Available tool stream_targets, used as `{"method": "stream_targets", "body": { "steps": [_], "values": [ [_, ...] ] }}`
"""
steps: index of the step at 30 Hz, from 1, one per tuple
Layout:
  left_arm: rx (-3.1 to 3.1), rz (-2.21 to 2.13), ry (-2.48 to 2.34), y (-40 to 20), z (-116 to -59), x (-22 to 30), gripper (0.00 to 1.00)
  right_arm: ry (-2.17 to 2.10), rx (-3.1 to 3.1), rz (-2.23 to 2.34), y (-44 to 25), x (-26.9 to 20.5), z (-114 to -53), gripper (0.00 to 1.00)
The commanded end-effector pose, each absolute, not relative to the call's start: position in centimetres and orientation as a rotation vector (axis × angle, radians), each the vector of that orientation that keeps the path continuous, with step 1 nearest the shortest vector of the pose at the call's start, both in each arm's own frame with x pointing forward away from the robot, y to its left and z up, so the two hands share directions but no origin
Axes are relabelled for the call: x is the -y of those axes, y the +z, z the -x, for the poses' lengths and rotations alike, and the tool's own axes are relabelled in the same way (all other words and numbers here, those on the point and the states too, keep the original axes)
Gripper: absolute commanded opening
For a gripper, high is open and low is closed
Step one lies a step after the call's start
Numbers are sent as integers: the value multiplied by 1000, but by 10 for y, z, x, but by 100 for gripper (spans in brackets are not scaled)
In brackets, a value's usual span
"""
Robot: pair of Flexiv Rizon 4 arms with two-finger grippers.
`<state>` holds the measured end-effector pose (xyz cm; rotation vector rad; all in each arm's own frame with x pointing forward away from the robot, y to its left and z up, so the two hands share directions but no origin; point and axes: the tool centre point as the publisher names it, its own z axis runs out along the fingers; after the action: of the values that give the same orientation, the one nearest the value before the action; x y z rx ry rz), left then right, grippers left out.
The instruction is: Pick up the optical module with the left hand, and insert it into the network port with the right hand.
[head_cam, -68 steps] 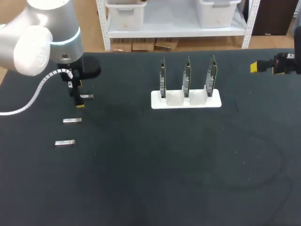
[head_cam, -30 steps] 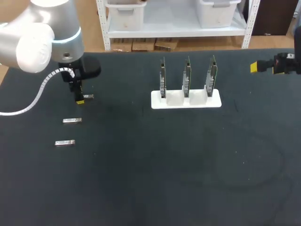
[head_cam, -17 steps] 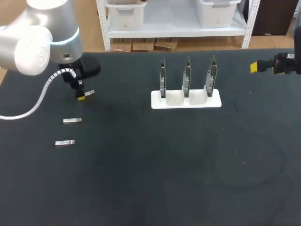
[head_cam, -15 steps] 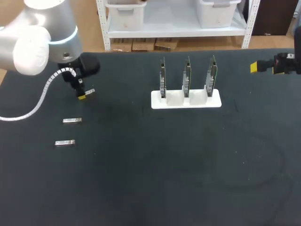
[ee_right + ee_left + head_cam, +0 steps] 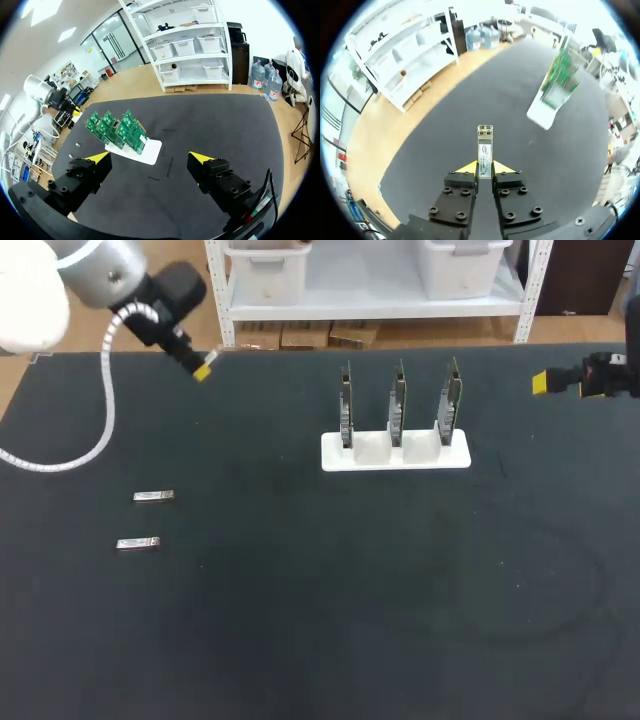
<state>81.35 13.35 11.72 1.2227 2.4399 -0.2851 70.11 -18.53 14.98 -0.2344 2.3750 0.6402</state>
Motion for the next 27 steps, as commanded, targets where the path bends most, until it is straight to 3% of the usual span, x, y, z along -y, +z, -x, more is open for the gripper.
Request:
{"method": "stream_targets", "body": {
  "steps": [1, 11, 27],
  "values": [
    [-2135, -941, -616, 164, -774, -131, 0, 632, -2376, 230, 151, 184, -700, 100],
    [-1910, -771, -952, 216, -739, -93, 0, 632, -2376, 230, 151, 184, -700, 100],
    [-1922, -697, -940, 220, -740, -92, 0, 632, -2376, 230, 151, 184, -700, 100]
  ]
}}
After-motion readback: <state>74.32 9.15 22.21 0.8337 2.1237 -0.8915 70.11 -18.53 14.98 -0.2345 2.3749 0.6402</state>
